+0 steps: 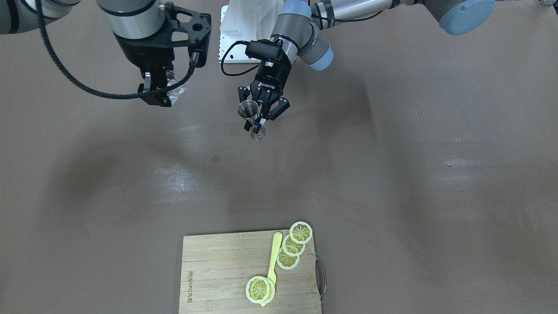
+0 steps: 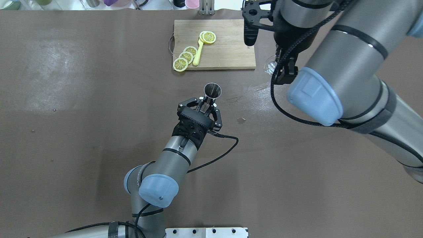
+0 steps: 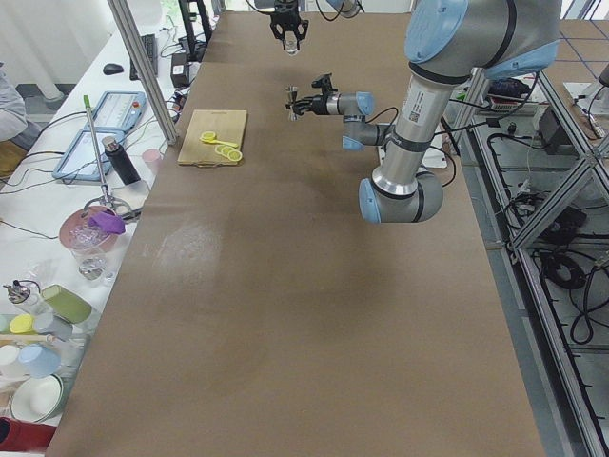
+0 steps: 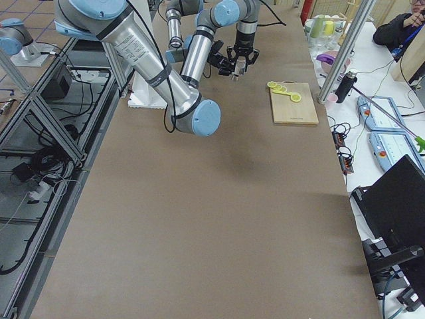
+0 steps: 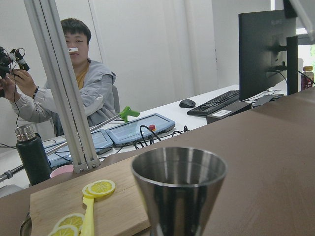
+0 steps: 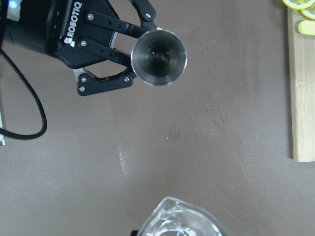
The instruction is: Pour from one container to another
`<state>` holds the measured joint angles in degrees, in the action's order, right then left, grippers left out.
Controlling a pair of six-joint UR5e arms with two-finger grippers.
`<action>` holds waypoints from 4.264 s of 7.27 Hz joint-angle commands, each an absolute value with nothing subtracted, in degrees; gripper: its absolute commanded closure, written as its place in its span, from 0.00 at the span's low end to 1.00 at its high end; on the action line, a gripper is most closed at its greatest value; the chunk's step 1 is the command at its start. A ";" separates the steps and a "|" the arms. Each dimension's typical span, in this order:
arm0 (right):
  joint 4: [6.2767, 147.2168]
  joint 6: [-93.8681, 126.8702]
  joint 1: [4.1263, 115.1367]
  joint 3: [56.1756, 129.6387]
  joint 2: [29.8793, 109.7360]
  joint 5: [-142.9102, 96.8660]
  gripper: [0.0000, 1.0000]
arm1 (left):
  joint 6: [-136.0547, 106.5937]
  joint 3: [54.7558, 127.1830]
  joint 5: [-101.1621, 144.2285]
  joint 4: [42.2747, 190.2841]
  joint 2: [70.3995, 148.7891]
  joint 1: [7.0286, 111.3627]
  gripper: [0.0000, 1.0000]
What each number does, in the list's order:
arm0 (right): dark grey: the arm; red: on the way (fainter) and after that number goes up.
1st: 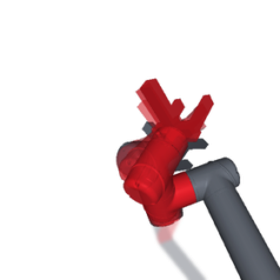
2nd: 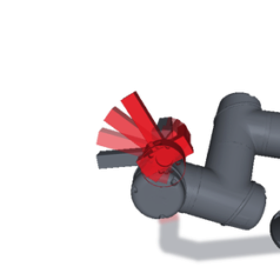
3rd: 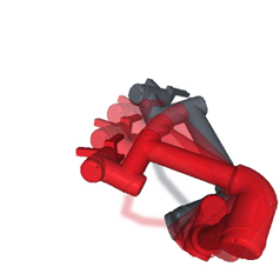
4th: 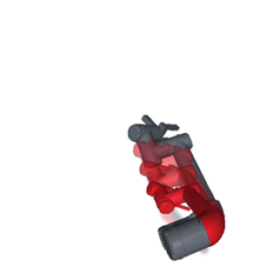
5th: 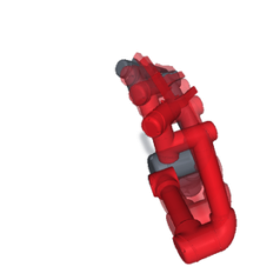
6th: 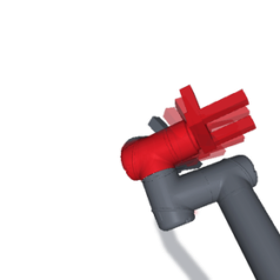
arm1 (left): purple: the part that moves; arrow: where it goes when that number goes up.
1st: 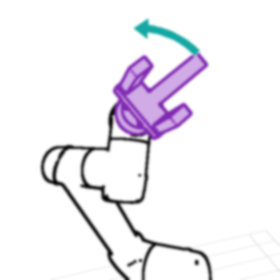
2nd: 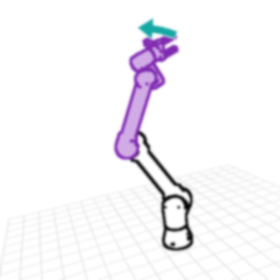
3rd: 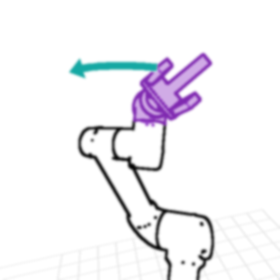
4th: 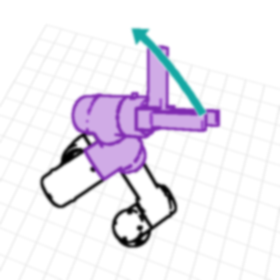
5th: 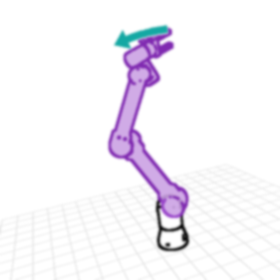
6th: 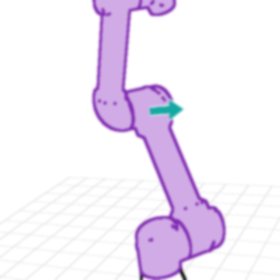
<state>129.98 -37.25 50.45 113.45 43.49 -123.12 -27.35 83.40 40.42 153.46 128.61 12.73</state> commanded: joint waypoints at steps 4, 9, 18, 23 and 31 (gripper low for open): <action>112.45 -37.27 54.49 118.30 57.01 -125.77 1.00 | -26.98 96.66 40.52 154.59 115.34 14.15 1.00; 92.31 -37.26 56.77 113.84 69.34 -130.07 1.00 | -26.89 96.51 40.78 182.40 91.20 17.56 1.00; 39.17 -30.95 56.78 79.93 73.48 -134.56 1.00 | -27.77 74.80 40.43 206.37 82.01 23.91 1.00; 31.11 -24.35 56.69 73.66 71.90 -138.60 1.00 | -49.60 77.61 26.49 189.37 82.27 20.50 1.00; 28.57 -25.05 56.51 65.31 67.32 -140.80 1.00 | -82.18 78.14 21.01 160.07 81.30 18.81 1.00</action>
